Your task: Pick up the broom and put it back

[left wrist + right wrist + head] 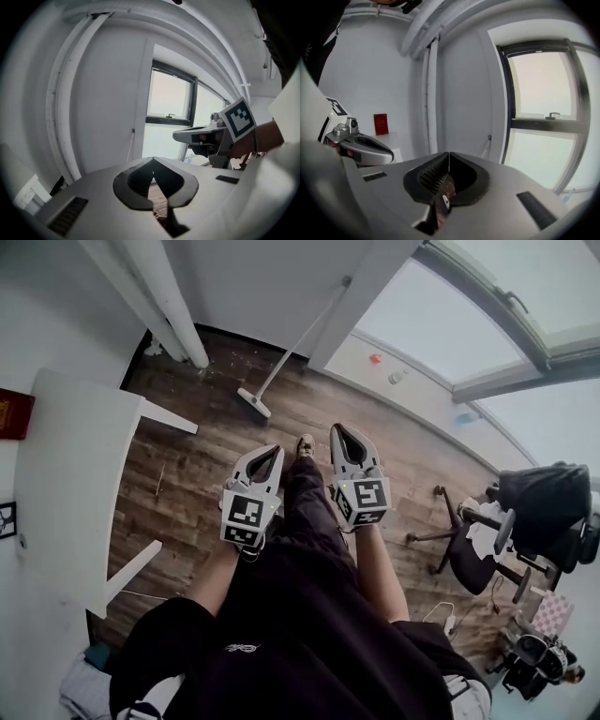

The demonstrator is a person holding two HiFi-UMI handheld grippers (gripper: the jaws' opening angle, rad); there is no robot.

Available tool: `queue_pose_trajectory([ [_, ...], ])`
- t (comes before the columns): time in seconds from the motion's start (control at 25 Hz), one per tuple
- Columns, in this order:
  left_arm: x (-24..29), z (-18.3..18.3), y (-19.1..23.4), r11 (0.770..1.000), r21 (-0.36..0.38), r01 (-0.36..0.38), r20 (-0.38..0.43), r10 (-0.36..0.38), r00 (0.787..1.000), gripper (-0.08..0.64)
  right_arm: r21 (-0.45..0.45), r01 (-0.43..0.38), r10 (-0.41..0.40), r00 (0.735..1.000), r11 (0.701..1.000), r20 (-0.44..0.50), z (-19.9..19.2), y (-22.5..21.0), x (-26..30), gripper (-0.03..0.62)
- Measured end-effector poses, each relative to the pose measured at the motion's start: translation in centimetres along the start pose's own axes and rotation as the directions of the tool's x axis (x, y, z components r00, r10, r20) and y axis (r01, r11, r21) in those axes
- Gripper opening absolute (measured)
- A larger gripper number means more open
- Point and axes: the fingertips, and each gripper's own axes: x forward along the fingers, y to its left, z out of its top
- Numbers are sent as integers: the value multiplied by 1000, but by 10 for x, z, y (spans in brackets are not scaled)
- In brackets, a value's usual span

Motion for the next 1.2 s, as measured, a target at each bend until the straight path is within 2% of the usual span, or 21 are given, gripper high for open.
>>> queue_pose_trajectory([
  [0.16, 19, 3, 42, 994, -57, -93, -11, 93, 996, 2, 109, -41, 45, 998, 993, -37, -11, -16, 61, 23],
  [0.28, 42, 12, 68, 990, -61, -130, -36, 128, 991, 2, 141, -39, 48, 997, 989, -64, -12, -38, 106, 23],
  [0.4, 75, 11, 100, 981, -97, -166, -60, 161, 985, 2, 170, -36, 50, 996, 985, -75, -12, -60, 152, 23],
  [0.56, 132, 3, 135, 959, -160, -234, -122, 216, 969, 2, 222, -23, 60, 985, 975, -161, -45, -89, 208, 23],
  [0.76, 200, -15, 155, 948, -204, -245, -197, 206, 959, 2, 257, 24, 42, 968, 966, -249, -97, -120, 268, 23],
  [1.04, 242, -41, 181, 937, -240, -254, -244, 195, 950, 2, 255, 52, 24, 959, 965, -284, -159, -137, 341, 31],
  [1.08, 245, -44, 185, 937, -237, -255, -253, 193, 948, 2, 257, 50, 27, 957, 965, -288, -167, -138, 353, 61],
  [1.12, 246, -47, 187, 937, -235, -257, -262, 193, 946, 2, 257, 45, 36, 953, 965, -299, -176, -139, 364, 142],
  [1.16, 246, -49, 188, 936, -236, -260, -270, 194, 943, 2, 257, 40, 45, 947, 965, -317, -187, -141, 375, 180],
  [1.2, 246, -51, 188, 934, -240, -264, -277, 194, 941, 2, 259, 40, 52, 940, 965, -337, -196, -144, 384, 184],
])
